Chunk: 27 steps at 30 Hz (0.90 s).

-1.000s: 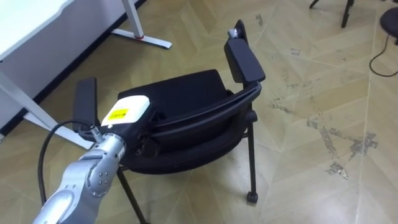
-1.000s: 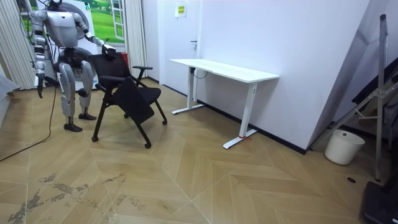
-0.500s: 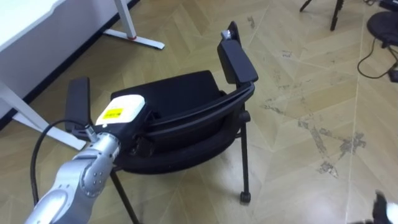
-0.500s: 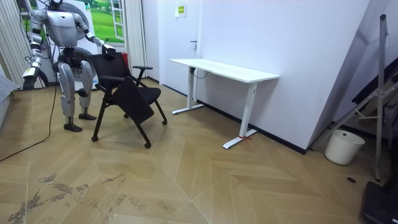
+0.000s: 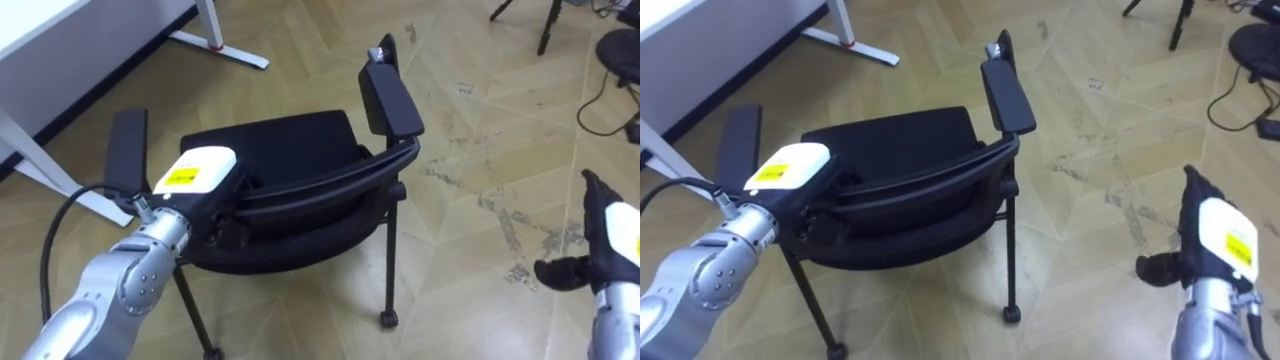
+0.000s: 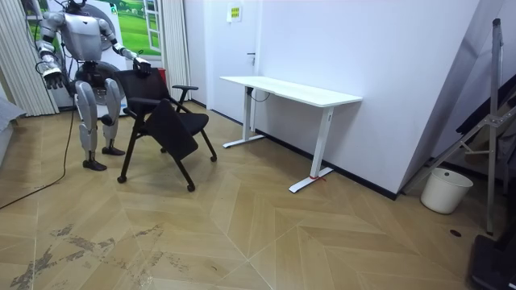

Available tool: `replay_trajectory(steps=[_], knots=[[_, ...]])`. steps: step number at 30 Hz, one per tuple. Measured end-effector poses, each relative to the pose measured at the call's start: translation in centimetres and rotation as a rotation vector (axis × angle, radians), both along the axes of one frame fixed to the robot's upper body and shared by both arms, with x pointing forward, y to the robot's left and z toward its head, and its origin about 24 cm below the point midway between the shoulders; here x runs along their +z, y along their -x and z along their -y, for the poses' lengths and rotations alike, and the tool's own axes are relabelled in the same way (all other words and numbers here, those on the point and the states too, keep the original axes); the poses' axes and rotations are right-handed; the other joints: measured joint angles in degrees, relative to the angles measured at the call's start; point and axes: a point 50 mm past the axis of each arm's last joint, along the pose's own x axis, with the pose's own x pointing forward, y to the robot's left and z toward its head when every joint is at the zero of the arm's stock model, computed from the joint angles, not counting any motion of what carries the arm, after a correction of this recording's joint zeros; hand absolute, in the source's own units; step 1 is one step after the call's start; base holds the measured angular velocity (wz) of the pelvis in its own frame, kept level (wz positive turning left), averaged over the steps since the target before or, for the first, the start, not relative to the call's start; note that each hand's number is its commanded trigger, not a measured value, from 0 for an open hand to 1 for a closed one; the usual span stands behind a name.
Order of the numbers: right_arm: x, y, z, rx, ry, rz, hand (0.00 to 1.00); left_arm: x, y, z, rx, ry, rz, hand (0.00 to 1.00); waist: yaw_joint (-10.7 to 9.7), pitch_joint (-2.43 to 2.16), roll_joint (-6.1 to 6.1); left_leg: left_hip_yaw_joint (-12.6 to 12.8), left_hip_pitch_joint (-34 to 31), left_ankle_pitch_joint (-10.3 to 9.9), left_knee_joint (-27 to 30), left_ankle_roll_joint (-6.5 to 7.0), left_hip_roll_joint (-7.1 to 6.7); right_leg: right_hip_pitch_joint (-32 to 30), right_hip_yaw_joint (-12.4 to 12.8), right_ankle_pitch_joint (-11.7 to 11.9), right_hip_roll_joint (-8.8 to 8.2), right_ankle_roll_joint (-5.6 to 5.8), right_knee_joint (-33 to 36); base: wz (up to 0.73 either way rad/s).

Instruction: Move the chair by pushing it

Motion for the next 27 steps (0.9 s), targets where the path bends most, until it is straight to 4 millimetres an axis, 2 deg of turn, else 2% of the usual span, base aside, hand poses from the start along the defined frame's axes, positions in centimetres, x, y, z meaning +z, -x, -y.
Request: replay_trajectory(steps=[2, 6, 12, 19, 22, 27], knots=[[1.3, -0.7, -0.7, 0.048, 0.027, 0.046, 0.00, 0.0, 0.0, 0.0, 0.000, 0.006, -0.002, 1.00, 0.26, 0.06, 0.06, 0.13, 0.26, 0.00, -0.12, 0.00, 0.03, 0.05, 0.10, 0.00, 0.07, 0.00, 0.01, -0.02], [3.6, -3.0, -2.8, 0.211, 0.127, 0.099, 0.00, 0.2, -0.1, -0.2, -0.013, -0.001, 0.006, 1.00, 0.63, 0.69, -0.46, 0.89, 0.76, 0.00, -0.30, 0.00, 0.00, 0.07, 0.82, 0.00, 0.13, 0.00, 0.13, -0.10], [5.6, -4.7, -5.5, 0.374, 0.177, 0.128, 0.00, 0.4, -0.1, 0.1, -0.037, 0.003, 0.017, 1.00, 2.26, 0.85, -0.71, 1.21, 0.88, 0.00, -0.41, 0.00, 0.14, 0.04, 1.09, 0.00, 0.29, 0.00, 0.12, -0.03], [5.5, -5.1, -6.2, 0.459, 0.203, 0.049, 0.00, 0.4, 0.0, 0.7, -0.086, 0.011, 0.023, 1.00, 3.74, 0.90, -0.79, 0.77, 1.90, 0.00, -1.09, 0.00, 0.42, 0.87, 1.06, 0.00, 0.62, 0.00, 0.01, 0.01], [5.3, -5.0, -6.4, 0.509, 0.229, -0.004, 0.00, 0.6, 0.1, 0.9, -0.114, 0.015, 0.037, 1.00, 4.45, 1.12, -1.19, 0.58, 1.91, 0.00, -1.10, 0.00, 0.41, 1.00, 0.89, 0.00, 0.55, 0.00, 0.01, 0.04], [5.1, -5.4, -7.7, 0.585, 0.187, -0.055, 0.00, 0.6, 0.3, 1.3, -0.160, 0.014, 0.055, 1.00, 5.03, 1.18, -1.46, 0.59, 2.04, 0.00, -1.08, 0.00, 0.51, 1.31, 0.23, 0.00, 0.56, 0.00, 0.03, 0.03]])
